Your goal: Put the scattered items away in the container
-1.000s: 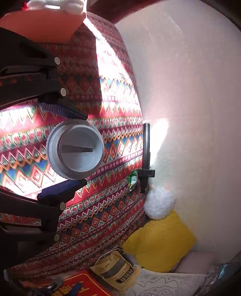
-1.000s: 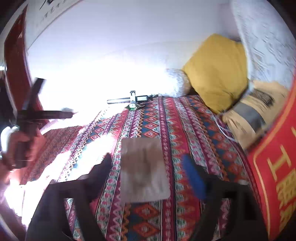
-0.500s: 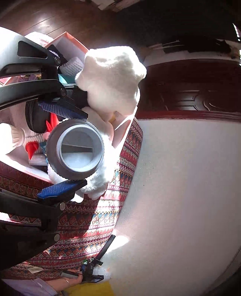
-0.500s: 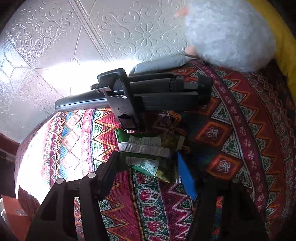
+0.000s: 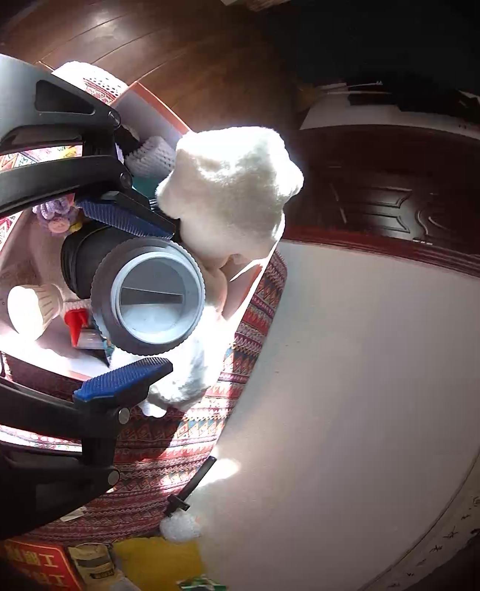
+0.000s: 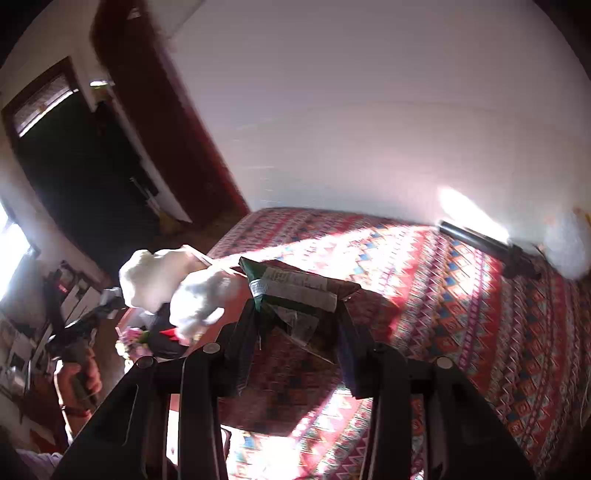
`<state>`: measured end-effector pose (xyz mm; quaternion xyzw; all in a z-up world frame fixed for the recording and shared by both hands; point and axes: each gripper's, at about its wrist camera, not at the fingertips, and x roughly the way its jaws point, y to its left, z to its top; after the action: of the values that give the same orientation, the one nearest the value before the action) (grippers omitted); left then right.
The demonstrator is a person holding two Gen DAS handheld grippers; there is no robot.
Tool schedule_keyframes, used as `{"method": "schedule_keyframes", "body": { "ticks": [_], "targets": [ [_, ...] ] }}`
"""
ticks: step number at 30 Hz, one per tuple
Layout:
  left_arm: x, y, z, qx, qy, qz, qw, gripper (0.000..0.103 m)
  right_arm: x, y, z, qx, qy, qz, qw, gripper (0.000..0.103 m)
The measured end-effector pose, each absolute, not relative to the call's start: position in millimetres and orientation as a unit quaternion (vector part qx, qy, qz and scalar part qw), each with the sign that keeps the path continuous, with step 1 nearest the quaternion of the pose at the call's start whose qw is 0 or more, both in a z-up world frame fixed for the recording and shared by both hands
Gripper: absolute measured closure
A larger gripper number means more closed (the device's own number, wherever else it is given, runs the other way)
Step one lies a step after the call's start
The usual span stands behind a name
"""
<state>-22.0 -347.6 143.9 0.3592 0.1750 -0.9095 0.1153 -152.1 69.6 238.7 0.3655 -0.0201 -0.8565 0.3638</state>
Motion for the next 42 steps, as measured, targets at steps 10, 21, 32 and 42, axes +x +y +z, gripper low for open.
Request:
{"method": "schedule_keyframes", "body": {
  "ticks": [10,21,32,42],
  "targets": [
    [51,-440,156,0.309,0.218,-0.900,0.218,0.010,-65,-161,195,0.369,0.129,-0.825,0.409,0.023],
    [88,-487,151,0.299,0.263,-0.882,0.253,0.005,-61,-131,198,0.401,0.053,-0.836,0.370,0.021],
    [114,-321,130,0.357,0.126,-0.911,0.164,0.005,58,31,147,0.384,-0.036,-0.887,0.254,0.010],
    [259,-199,154,0.313,0.084,-0.924,0.203,0.000,210,54,136,0.328,0.056,-0.926,0.179,0.001]
  ]
}}
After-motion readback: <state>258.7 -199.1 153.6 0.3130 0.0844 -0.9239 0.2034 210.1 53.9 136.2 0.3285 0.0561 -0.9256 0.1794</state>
